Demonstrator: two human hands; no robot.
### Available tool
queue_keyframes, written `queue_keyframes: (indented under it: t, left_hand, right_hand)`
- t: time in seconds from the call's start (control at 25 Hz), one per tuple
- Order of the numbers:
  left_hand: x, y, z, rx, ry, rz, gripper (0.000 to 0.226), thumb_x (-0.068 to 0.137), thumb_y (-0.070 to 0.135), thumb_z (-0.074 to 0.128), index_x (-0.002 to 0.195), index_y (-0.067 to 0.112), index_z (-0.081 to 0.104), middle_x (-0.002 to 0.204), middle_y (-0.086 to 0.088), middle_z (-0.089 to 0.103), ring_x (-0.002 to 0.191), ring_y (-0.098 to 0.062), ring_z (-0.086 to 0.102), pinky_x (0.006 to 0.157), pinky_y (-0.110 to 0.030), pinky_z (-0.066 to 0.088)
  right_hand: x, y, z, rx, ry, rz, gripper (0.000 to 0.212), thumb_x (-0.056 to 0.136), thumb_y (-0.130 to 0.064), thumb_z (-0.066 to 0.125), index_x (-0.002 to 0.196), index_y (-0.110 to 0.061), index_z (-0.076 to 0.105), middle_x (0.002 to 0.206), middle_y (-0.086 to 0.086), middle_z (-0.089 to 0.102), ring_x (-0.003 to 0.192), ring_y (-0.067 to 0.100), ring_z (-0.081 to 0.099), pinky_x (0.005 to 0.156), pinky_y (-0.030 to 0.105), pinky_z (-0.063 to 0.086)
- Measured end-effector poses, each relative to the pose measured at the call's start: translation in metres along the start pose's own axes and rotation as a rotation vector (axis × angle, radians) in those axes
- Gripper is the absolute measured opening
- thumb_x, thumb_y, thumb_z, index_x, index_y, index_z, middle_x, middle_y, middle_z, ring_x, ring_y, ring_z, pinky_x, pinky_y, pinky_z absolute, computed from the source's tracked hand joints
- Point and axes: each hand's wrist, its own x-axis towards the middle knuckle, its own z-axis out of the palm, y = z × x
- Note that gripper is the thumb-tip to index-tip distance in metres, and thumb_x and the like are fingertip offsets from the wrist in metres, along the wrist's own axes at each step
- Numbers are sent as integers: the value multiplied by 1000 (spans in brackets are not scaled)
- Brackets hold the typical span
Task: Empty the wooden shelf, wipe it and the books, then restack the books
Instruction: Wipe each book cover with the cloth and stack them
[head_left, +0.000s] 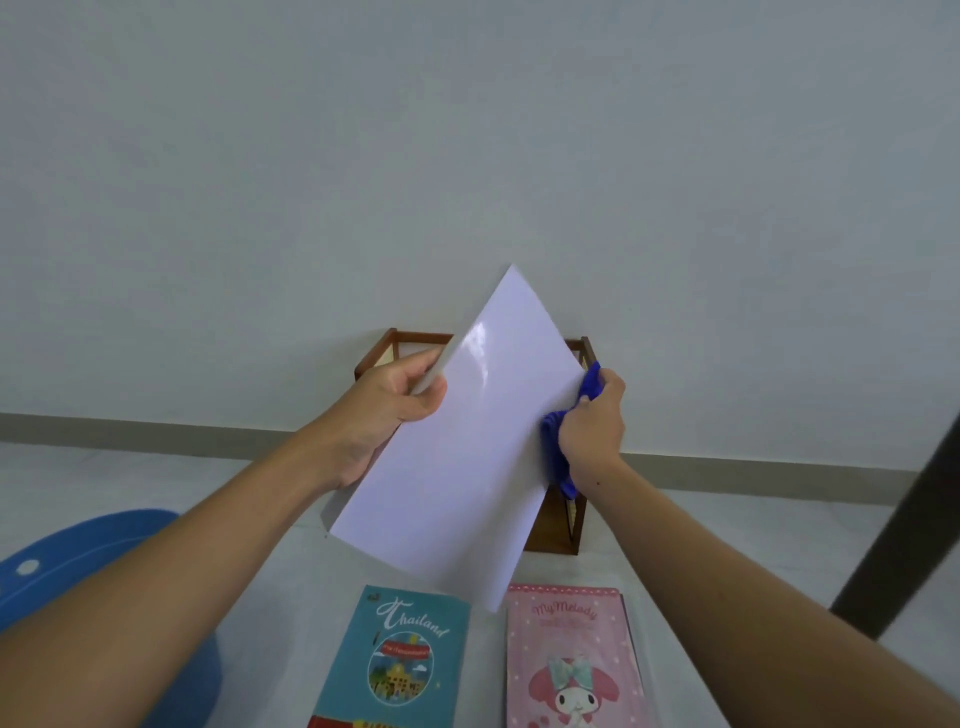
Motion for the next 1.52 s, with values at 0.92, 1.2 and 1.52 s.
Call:
queue_keyframes:
  t: [0.92, 1.2, 1.52]
  left_hand:
    - [4, -59, 56, 1151, -196, 158, 42, 98, 37, 46, 135, 21, 35, 94, 2, 61, 72, -10, 55, 59, -21, 42]
    - [6, -98, 44, 758, -456, -302, 79, 91, 54, 49, 152, 27, 6, 157, 0, 25, 131, -15, 44, 107, -32, 37]
    - [3, -207, 55, 110, -151, -778, 38, 96, 38, 50, 122, 11, 54, 126, -13, 61, 110, -28, 62, 95, -46, 51]
  right_hand:
    - [-1, -17, -11, 29, -305, 447, 22, 74, 3, 53, 93, -7, 47, 98, 15, 53, 74, 23, 57, 82, 40, 54]
    - [4, 3, -55, -76, -380, 373, 35, 85, 3, 54, 118, -2, 43, 95, 19, 63, 72, 26, 66, 46, 31, 54]
    - [17, 84, -93, 56, -463, 497, 13, 89, 1, 52, 99, -3, 59, 83, 15, 74, 67, 26, 71, 62, 34, 59]
